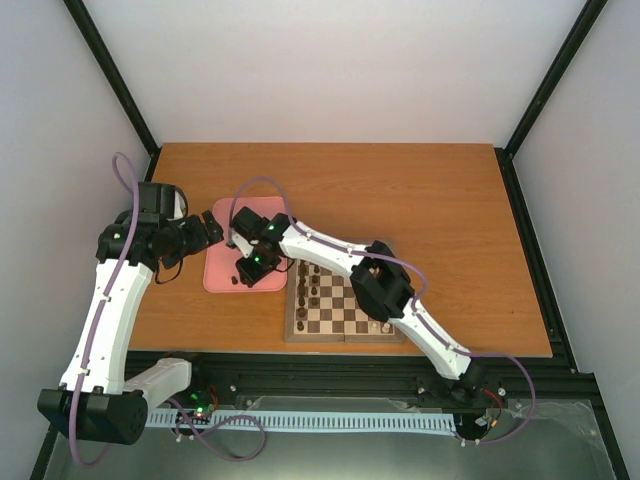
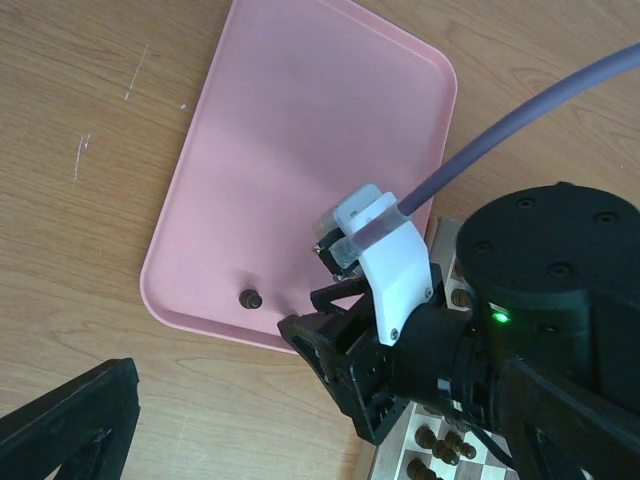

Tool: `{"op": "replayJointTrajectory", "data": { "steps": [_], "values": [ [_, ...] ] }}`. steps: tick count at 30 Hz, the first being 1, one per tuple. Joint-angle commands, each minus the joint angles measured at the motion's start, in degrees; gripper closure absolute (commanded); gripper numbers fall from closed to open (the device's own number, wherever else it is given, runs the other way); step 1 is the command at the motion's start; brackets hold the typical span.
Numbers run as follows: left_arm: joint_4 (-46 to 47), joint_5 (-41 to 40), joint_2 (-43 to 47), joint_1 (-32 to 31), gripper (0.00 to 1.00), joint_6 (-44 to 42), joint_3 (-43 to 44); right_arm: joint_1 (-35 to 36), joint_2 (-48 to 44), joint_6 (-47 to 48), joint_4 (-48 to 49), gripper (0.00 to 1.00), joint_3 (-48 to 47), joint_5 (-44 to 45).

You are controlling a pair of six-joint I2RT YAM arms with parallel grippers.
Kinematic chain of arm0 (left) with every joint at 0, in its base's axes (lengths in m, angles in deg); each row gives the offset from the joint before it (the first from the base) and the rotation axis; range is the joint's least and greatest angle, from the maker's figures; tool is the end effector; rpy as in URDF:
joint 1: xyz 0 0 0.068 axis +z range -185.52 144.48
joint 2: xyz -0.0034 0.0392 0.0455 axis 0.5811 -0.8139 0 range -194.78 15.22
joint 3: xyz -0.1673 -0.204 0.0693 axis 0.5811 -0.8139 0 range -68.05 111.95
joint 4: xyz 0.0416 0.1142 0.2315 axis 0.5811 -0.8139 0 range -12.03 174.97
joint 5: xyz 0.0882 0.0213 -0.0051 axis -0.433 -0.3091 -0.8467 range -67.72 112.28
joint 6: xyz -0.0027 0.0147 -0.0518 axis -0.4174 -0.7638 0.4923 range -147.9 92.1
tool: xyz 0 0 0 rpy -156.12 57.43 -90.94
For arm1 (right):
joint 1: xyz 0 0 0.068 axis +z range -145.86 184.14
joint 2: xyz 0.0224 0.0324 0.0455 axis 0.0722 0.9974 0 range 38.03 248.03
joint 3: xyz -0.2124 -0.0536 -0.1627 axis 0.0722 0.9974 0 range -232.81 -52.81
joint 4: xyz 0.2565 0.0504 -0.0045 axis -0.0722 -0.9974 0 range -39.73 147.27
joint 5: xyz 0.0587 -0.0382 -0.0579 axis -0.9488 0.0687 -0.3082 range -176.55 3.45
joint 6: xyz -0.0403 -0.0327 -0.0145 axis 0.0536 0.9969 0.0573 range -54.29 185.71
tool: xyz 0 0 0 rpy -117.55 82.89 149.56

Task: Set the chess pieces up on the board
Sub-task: Pick up the chess piece from the storage box.

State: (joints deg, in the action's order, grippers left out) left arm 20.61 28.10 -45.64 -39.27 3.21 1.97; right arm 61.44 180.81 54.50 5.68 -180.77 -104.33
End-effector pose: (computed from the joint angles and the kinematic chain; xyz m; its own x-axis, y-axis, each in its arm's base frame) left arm 0.1856 -0.0158 0.3525 -0.7650 -0.4650 -0.4456 -0.3183 0.8744 -0.3662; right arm 0.2748 0.4482 0.1697 -0.6542 -0.6764 -0.3382 -0.7546 0.5536 0.3524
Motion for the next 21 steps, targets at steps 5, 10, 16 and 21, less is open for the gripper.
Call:
{"op": "replayJointTrajectory", "data": {
  "steps": [5,10,16,21],
  "values": [
    [-1.34,0.35,1.20,0.25,0.00,0.44,0.99,0.62,2.51,-0.58,-0.01,0.69,-2.93,0.14],
    [-1.22,0.30,1.34,0.31,0.00,0.51,0.57,0.62,3.28,-0.43,-1.41,0.74,-3.91,-0.11],
    [-1.01,0.22,1.63,0.32,0.00,0.62,-0.04,0.62,3.10,0.25,-2.65,0.75,-3.31,-0.07],
    [-0.78,0.25,1.79,0.29,0.00,0.69,-0.73,0.62,2.68,0.30,-2.66,0.77,-2.45,0.24]
  ]
}}
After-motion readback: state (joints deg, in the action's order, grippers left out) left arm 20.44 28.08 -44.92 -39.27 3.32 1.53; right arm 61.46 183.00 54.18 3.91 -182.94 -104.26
